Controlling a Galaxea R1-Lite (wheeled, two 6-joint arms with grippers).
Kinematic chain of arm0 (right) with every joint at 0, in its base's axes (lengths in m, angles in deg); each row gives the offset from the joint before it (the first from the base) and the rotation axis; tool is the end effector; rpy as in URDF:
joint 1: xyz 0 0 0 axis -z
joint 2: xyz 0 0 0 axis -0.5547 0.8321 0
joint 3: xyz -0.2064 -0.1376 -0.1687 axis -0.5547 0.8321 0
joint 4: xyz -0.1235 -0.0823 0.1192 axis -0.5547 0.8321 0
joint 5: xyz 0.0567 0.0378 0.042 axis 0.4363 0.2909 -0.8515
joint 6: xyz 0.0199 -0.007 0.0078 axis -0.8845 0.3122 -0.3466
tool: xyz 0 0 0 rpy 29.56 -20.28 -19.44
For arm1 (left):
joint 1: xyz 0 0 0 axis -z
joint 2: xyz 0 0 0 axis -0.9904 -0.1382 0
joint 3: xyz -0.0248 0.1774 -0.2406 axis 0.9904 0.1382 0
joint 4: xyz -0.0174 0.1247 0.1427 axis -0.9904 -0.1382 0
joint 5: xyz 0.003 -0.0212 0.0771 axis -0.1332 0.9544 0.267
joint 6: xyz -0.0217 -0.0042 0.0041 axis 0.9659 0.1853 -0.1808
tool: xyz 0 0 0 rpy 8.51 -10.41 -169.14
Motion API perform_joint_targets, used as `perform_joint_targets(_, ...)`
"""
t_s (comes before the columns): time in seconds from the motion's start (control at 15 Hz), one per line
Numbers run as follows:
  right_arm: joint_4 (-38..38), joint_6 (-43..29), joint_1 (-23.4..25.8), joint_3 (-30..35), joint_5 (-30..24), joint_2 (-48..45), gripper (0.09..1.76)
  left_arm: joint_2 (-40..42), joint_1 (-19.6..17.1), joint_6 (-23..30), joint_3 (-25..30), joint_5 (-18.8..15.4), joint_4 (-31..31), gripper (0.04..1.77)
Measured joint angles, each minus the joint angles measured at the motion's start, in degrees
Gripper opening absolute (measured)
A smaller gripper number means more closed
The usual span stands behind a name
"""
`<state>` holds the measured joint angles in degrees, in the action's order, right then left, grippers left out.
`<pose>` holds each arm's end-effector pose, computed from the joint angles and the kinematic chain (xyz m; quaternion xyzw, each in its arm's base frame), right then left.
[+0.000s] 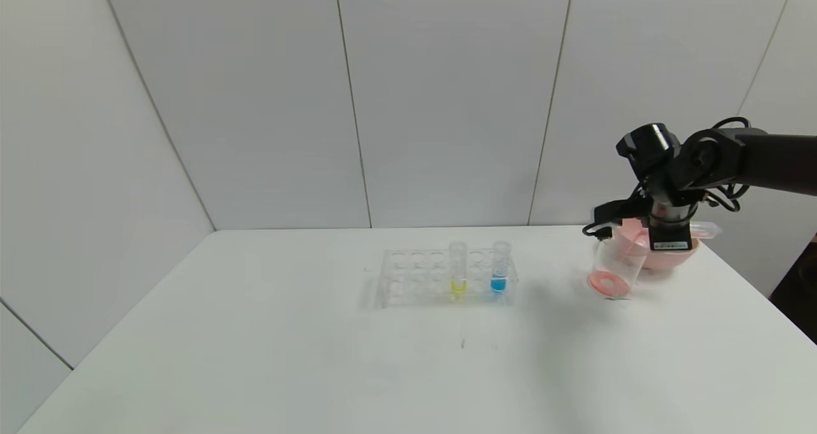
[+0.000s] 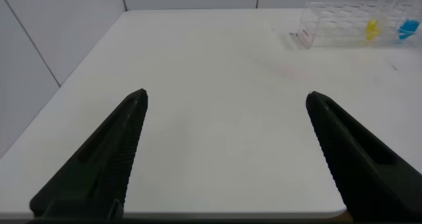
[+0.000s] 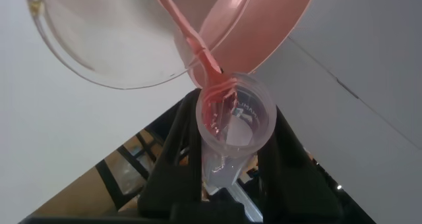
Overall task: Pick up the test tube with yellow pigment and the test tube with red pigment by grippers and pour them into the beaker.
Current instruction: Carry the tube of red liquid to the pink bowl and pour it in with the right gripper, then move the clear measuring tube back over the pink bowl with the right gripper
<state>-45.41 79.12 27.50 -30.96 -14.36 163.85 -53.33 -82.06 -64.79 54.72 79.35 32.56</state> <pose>0.4339 0.0343 0.1770 -0.6470 0.4797 0.0948 0.5851 -0.0228 0.0001 0.0737 -0.0083 0.0085 0.0015 0.9999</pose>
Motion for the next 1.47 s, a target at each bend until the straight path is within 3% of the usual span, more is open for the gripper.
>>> perform_joint_targets(0.27, 0.33, 0.68, -0.44, 0.00, 0.09, 0.05, 0.54, 0.00, 0.00, 0.00, 0.00, -0.02, 0.00, 1.72)
perform_joint_targets(0.8, 0.17, 4.68, -0.83, 0.00, 5.69, -0.06, 0.54, 0.00, 0.00, 0.00, 0.00, 0.00, 0.00, 1.72)
perform_joint_targets(1.47, -0.29, 4.24, -0.28, 0.02, 3.85, -0.76, 0.54, 0.00, 0.00, -0.02, 0.00, 0.00, 0.00, 1.72)
